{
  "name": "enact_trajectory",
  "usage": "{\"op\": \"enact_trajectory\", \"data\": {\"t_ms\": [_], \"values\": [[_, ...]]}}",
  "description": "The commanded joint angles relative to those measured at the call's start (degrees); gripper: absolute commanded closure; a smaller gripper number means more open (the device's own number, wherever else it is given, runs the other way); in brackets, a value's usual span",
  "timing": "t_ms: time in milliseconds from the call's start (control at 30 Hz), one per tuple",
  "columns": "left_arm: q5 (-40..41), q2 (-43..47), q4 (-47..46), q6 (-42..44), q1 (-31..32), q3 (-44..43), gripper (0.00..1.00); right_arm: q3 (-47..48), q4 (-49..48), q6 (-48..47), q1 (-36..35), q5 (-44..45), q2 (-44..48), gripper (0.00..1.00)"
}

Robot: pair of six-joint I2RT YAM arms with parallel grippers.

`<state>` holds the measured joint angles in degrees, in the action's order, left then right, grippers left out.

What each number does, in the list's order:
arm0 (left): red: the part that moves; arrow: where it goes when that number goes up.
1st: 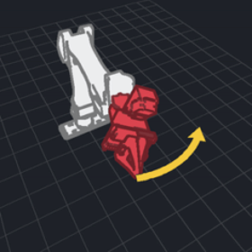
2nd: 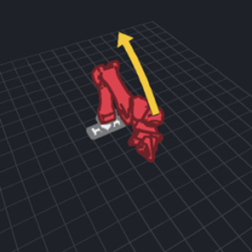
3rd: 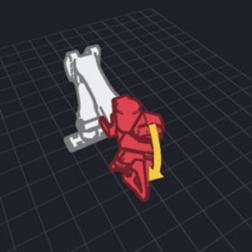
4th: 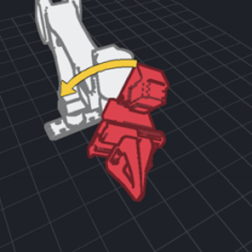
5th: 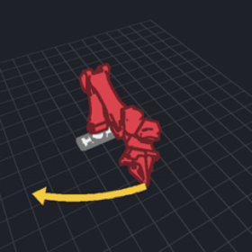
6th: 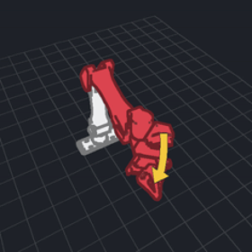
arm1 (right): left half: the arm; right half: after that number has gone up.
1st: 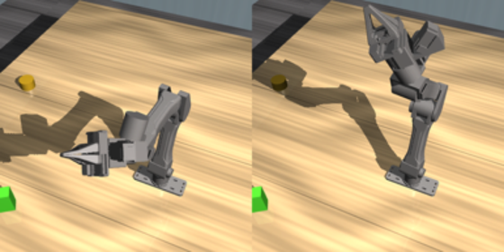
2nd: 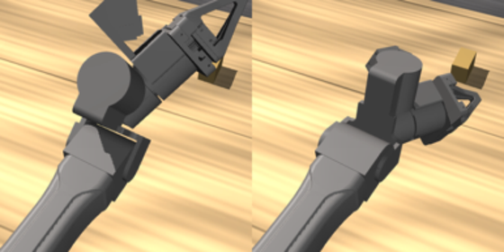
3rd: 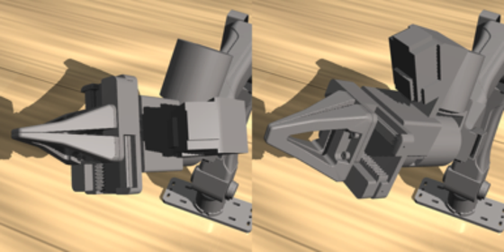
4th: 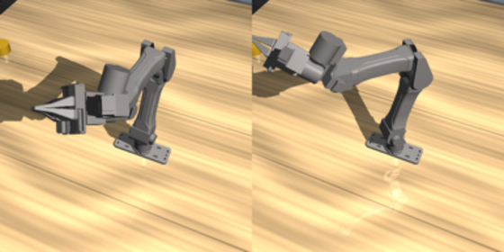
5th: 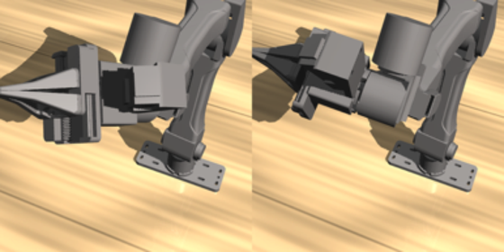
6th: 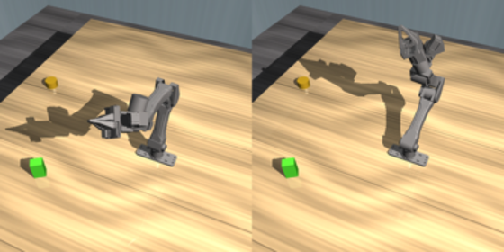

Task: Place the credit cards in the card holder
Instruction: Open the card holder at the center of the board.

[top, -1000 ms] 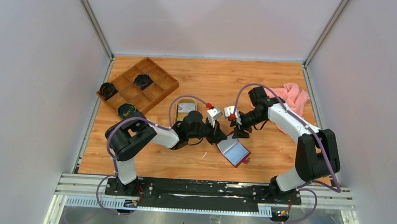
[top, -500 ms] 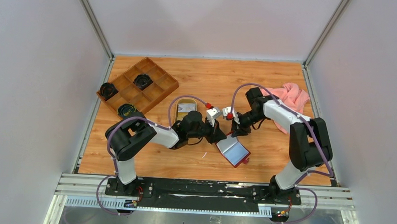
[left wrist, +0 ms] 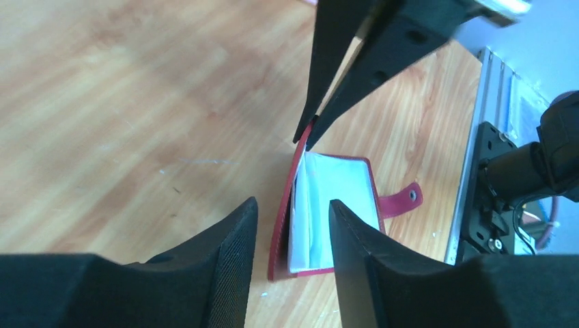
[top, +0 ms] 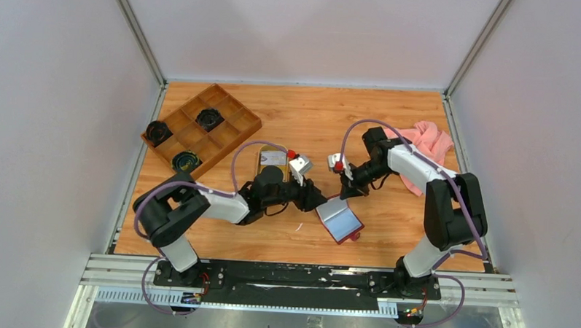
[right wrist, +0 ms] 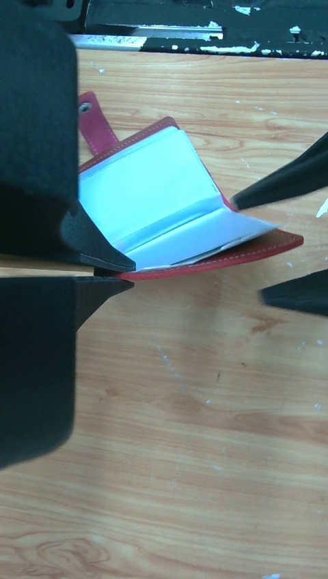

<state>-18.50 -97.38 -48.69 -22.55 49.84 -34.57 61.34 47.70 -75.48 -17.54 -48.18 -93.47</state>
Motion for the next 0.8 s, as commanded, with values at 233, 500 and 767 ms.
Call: {"op": "enact_trajectory", "data": {"t_ms": [233,500,767], "values": [[16.59,24.14,-1.32,4.63,-0.8,11.25,0.3,3.04,-8.36,31.02,7.41,-0.14,-1.08,1.0],[23.89,33.72,-5.67,-0.94,-0.8,20.18,0.0,-4.42,-23.83,52.81,13.31,-2.9,3.48,1.0],[18.3,25.55,-15.89,-8.61,-0.8,19.71,0.08,-14.51,-40.6,75.68,13.24,4.86,9.06,1.0]]}}
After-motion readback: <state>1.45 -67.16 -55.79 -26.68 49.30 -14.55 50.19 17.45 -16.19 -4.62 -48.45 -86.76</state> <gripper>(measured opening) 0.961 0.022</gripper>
